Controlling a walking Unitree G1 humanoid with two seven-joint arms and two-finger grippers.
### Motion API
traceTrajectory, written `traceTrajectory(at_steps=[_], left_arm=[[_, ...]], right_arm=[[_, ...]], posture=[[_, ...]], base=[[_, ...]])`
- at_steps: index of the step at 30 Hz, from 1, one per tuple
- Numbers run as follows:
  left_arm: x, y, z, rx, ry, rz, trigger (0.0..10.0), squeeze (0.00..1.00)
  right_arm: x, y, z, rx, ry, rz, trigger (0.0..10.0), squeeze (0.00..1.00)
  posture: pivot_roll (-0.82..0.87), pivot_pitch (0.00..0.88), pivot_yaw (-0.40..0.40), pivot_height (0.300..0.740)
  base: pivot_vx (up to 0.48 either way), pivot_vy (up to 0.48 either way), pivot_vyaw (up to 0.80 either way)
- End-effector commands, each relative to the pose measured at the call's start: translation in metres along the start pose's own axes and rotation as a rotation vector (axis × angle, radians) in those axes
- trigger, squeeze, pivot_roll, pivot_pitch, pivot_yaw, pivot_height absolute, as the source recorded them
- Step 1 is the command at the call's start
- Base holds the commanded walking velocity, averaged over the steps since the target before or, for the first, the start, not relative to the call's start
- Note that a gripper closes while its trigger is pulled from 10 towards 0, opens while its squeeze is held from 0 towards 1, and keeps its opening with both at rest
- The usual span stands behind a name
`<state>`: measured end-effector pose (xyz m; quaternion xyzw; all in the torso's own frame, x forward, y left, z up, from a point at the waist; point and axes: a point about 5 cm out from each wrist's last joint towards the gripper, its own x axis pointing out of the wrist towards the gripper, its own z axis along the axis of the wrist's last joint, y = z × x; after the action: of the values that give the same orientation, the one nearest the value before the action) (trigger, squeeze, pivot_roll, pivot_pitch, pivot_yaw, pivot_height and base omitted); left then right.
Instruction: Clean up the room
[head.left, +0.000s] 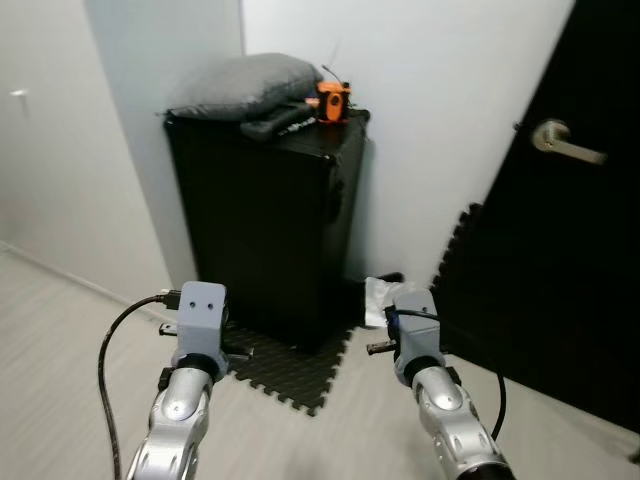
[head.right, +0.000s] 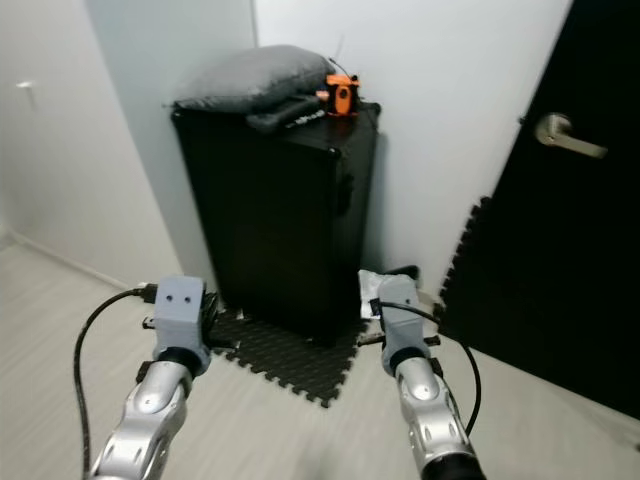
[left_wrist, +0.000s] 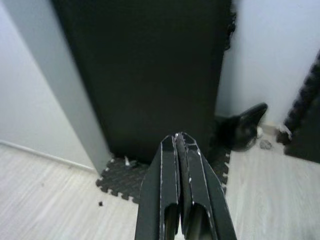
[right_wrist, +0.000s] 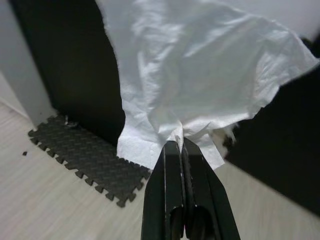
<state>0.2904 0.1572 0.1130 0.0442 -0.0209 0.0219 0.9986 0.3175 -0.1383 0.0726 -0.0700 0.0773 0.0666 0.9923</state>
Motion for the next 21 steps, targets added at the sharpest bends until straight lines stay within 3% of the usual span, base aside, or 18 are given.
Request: traceTrajectory(at_steps=[1, 21], left_arm=[[-0.0015, 0.0003, -0.0040, 0.005, 0.020, 0.001, 10.0, 0.00], [-0.0016, -0.0003, -0.0053, 0.006, 0.032, 0.001, 10.0, 0.00]], right_arm=[[-0.0010, -0.0012, -0.0016, 0.011, 0.007, -0.006, 10.0, 0.00], [-0.0017, -0.0028, -0.0025, 0.018, 0.013, -0.013, 10.0, 0.00]], posture=[[-0.03, 0.102, -0.006, 0.740], [-0.03, 0.109, -0.003, 0.740]], base=[[0.000, 0.000, -0.80], [0.000, 0.000, -0.80]])
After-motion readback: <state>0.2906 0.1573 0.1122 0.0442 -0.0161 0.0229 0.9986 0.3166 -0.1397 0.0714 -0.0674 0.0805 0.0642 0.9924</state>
